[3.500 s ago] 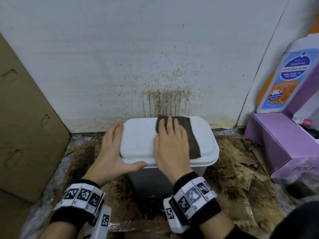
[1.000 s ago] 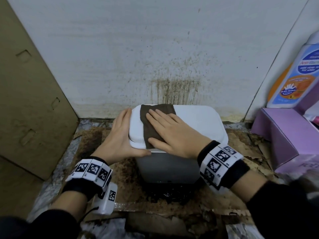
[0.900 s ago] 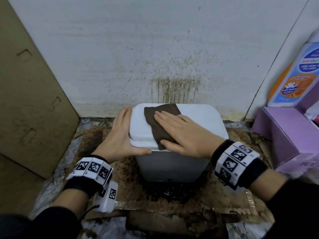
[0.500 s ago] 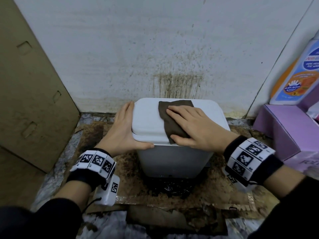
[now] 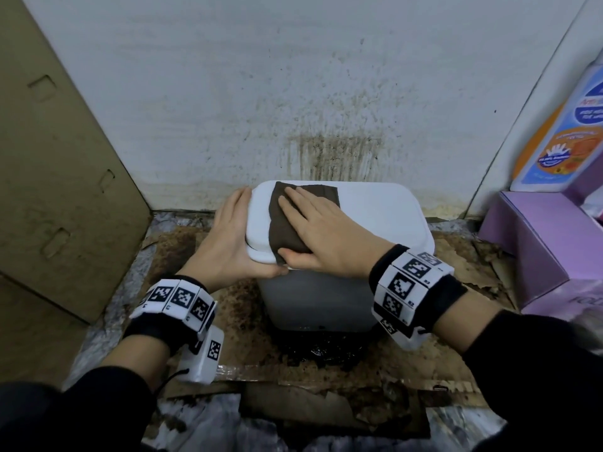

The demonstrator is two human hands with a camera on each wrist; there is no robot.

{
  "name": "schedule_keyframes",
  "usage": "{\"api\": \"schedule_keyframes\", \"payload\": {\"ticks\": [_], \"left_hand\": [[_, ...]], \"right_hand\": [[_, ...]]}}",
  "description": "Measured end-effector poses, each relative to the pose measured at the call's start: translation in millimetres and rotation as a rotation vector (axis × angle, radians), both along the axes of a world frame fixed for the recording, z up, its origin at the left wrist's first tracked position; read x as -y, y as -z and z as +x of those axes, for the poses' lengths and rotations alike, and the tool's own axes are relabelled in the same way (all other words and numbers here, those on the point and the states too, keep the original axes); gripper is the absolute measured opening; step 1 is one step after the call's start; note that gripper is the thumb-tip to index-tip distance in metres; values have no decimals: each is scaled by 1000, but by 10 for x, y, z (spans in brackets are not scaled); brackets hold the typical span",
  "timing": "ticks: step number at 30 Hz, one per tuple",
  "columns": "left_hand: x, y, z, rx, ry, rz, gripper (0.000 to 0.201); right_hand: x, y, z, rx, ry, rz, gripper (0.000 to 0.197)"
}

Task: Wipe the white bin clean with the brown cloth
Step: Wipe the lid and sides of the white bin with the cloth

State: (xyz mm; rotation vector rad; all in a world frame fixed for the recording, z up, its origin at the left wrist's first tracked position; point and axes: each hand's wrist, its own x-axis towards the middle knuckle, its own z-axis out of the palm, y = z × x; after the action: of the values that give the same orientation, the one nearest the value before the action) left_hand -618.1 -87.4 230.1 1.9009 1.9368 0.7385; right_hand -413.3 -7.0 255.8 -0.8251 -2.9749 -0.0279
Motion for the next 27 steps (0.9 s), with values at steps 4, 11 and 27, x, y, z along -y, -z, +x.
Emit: {"api": "schedule_keyframes", "payload": {"ticks": [4,11,27], "left_hand": [[6,2,-41,-46,-15,-11,152],[4,77,-54,-6,-8,17,150],[34,128,-59,267,12,119,146]], "right_hand": [[-124,-70,359,7,-60,1,98],[-119,-96,679,51,4,-4,98],[299,-66,-556,-7,147,23,88]]}}
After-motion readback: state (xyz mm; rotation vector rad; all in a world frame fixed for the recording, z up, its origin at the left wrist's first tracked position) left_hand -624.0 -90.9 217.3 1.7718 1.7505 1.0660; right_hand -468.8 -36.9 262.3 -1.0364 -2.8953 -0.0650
